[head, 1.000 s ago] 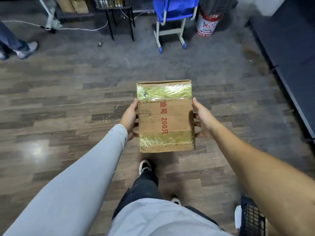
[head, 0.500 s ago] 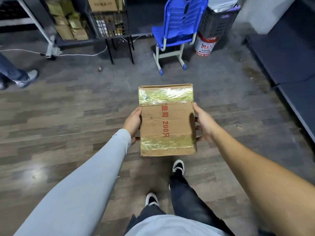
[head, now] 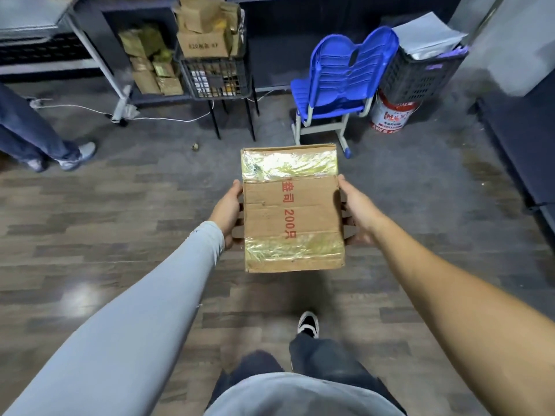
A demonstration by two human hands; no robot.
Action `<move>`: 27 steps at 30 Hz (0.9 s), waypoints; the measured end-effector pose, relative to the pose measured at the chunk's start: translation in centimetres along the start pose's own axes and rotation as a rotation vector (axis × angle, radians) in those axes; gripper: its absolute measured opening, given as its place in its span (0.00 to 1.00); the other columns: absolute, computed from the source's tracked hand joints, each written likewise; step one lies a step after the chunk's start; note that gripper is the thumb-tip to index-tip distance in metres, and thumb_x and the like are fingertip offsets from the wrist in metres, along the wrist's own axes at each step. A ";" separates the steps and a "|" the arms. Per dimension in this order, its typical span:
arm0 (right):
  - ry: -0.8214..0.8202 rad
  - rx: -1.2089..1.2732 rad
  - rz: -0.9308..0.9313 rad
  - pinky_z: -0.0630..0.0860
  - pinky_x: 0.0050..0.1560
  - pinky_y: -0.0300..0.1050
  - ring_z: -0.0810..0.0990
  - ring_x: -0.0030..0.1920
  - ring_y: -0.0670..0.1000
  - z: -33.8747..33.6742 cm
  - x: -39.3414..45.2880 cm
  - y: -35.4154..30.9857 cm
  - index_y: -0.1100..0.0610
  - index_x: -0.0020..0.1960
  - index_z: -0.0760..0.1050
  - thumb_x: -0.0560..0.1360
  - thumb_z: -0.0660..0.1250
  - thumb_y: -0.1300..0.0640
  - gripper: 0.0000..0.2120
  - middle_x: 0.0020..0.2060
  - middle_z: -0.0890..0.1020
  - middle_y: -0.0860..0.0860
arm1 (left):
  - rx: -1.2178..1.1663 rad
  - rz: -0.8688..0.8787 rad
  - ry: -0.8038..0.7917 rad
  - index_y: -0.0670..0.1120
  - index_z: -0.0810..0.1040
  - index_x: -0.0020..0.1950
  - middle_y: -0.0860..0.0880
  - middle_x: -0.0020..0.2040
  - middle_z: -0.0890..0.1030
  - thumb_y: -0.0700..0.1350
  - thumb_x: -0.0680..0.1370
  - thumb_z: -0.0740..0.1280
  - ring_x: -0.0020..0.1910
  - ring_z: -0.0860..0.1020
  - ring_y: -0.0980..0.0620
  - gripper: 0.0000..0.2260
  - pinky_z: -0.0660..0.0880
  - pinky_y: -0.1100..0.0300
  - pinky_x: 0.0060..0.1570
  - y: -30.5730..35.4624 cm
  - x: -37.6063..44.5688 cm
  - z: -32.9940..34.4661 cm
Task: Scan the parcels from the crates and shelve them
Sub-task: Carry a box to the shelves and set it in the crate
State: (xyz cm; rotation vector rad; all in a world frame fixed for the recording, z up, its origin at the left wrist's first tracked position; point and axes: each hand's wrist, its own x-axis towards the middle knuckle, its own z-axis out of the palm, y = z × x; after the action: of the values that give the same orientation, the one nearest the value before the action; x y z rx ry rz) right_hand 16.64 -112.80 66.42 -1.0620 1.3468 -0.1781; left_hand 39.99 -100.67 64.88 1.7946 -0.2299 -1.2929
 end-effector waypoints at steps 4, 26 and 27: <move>-0.017 -0.008 -0.016 0.73 0.61 0.67 0.75 0.61 0.54 -1.7 3.5 -3.8 0.40 0.74 0.72 0.77 0.53 0.23 0.33 0.63 0.78 0.47 | -0.010 0.001 -0.008 0.62 0.83 0.61 0.55 0.54 0.86 0.70 0.82 0.54 0.60 0.80 0.50 0.23 0.73 0.47 0.56 3.4 2.9 1.9; 0.009 -0.037 -0.060 0.75 0.60 0.70 0.75 0.70 0.57 5.1 25.0 -30.7 0.37 0.74 0.71 0.70 0.59 0.19 0.38 0.71 0.76 0.45 | -0.056 0.047 -0.042 0.61 0.81 0.63 0.54 0.48 0.81 0.76 0.77 0.53 0.48 0.78 0.47 0.29 0.70 0.41 0.55 28.8 26.6 -5.4; 0.002 -0.028 -0.060 0.78 0.56 0.67 0.76 0.68 0.57 5.5 25.8 -32.1 0.36 0.73 0.72 0.70 0.59 0.20 0.37 0.70 0.77 0.45 | -0.047 0.054 -0.049 0.60 0.81 0.65 0.54 0.47 0.81 0.76 0.76 0.53 0.48 0.78 0.47 0.30 0.70 0.41 0.53 30.1 27.4 -5.8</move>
State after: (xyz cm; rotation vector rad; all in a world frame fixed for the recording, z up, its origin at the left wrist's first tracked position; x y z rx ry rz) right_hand 43.18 -144.55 70.14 -1.1272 1.3231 -0.2052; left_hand 66.79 -131.65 69.03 1.7070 -0.2707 -1.2952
